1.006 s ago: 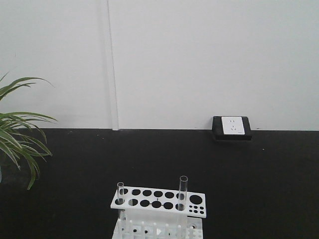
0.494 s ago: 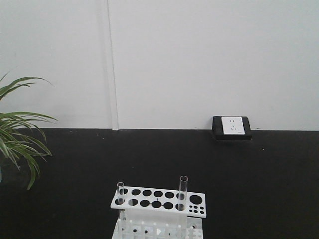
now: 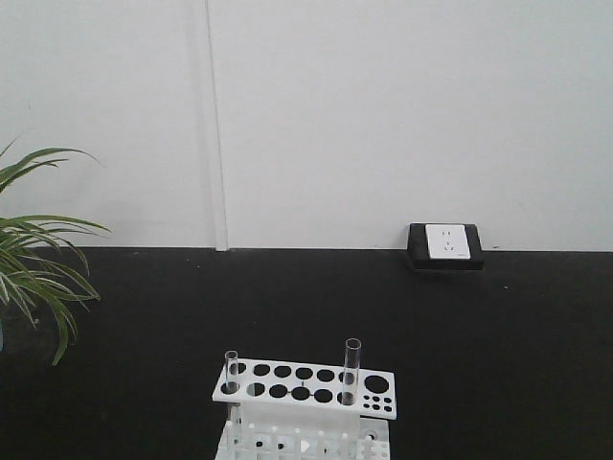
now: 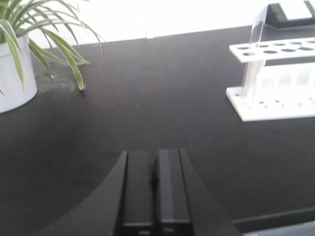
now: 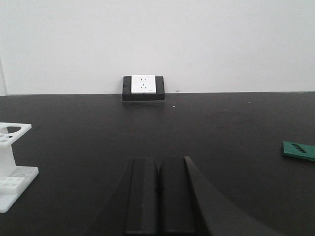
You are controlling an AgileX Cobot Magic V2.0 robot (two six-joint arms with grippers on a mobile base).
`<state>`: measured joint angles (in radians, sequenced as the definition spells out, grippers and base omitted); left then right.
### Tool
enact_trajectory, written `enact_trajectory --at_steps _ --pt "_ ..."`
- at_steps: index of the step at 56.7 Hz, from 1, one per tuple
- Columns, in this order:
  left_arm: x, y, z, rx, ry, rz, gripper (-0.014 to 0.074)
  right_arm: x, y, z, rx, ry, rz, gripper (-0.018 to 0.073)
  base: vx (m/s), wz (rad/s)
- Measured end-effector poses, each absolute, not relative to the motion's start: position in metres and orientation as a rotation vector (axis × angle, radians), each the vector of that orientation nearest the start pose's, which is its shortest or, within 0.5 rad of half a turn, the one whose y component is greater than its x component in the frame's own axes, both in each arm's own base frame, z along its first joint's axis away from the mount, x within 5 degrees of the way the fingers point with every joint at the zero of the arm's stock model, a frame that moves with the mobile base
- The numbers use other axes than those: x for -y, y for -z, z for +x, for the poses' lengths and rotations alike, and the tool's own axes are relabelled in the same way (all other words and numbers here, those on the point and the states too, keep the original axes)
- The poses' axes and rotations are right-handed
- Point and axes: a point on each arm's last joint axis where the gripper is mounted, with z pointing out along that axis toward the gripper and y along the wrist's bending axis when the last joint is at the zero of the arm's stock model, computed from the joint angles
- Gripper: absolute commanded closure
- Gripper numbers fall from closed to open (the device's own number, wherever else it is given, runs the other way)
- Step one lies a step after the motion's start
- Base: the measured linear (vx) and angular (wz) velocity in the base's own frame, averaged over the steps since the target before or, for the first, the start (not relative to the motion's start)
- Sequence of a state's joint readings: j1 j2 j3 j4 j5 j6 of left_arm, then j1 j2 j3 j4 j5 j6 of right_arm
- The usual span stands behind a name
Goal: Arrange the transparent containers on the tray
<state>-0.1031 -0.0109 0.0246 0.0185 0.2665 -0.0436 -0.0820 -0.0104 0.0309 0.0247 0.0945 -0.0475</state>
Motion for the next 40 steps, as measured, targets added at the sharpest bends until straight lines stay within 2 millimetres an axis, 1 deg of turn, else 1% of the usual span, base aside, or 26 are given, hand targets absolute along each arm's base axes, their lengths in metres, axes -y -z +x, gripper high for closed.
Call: enact_trajectory --at_steps 11,19,24,31,35,38,40 --pt "0.005 -0.185 0.055 -1.719 0.092 0.064 0.0603 0.004 -0.196 0.057 -1.587 0.080 0.045 0.0571 0.00 0.00" --pt "0.005 -0.189 0.056 -1.679 0.094 0.063 0.0603 0.005 -0.203 0.057 -1.510 0.084 0.045 0.0571 0.00 0.00" --pt "0.006 -0.197 0.056 -1.595 0.104 0.055 0.0603 0.005 -0.207 0.056 -1.458 0.086 0.044 0.0571 0.00 0.00" --pt "0.006 -0.214 0.055 -1.401 0.155 0.016 0.0603 0.005 -0.214 0.055 -1.388 0.076 0.058 0.0571 0.00 0.00" --pt "0.006 -0.221 0.054 -1.326 0.186 -0.004 0.0603 0.005 -0.216 0.055 -1.366 0.050 0.085 0.0571 0.00 0.00" --pt "0.006 -0.225 0.053 -1.307 0.197 -0.011 0.0603 0.006 -0.223 0.054 -1.353 0.030 0.105 0.0571 0.00 0.00" --pt "0.006 -0.231 0.052 -1.304 0.198 -0.012 0.0603 0.005 -0.232 0.052 -1.329 0.030 0.104 0.0571 0.00 0.00"
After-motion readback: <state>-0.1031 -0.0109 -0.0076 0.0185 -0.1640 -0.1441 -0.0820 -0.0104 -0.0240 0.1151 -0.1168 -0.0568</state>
